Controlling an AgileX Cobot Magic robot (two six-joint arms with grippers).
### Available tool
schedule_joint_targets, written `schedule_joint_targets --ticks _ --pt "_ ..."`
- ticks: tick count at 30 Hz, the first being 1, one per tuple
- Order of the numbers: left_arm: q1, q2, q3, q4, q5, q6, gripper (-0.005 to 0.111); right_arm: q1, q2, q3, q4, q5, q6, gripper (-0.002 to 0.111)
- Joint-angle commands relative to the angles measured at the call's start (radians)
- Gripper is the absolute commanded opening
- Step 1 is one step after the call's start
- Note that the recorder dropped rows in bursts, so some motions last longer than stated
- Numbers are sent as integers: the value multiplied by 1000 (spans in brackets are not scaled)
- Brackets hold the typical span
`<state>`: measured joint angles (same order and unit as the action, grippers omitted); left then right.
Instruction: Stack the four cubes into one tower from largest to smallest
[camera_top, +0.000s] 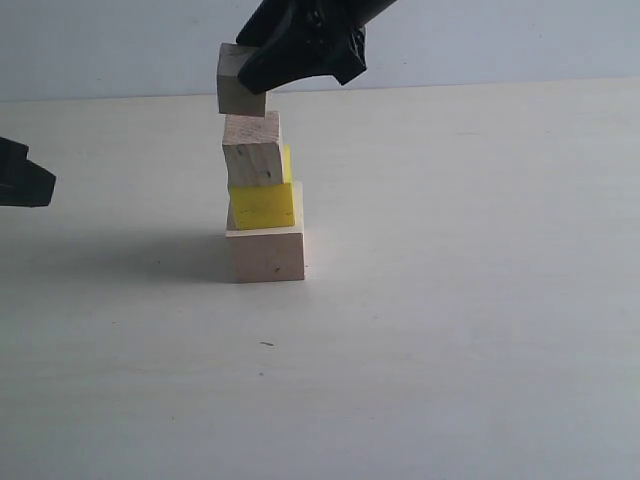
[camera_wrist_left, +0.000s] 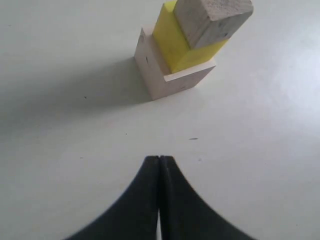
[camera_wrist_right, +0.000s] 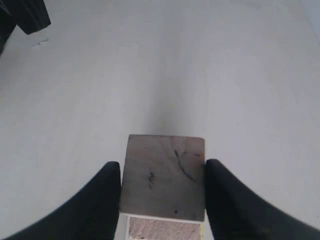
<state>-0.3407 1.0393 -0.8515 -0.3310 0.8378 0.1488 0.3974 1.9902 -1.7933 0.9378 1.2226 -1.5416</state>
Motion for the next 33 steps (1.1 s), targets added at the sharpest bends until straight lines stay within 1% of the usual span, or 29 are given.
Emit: schedule_joint_targets --ticks 1,9,13,33 --pt "2 3 3 6 19 5 0 -1 9 3 4 -2 -3 0" --pt "2 3 3 6 26 9 0 -1 10 3 -56 -2 -3 0" --pt "2 3 3 6 26 12 0 -1 9 3 -23 -2 -3 0" --pt "2 3 3 6 13 12 0 -1 13 3 -2 -2 -1 0"
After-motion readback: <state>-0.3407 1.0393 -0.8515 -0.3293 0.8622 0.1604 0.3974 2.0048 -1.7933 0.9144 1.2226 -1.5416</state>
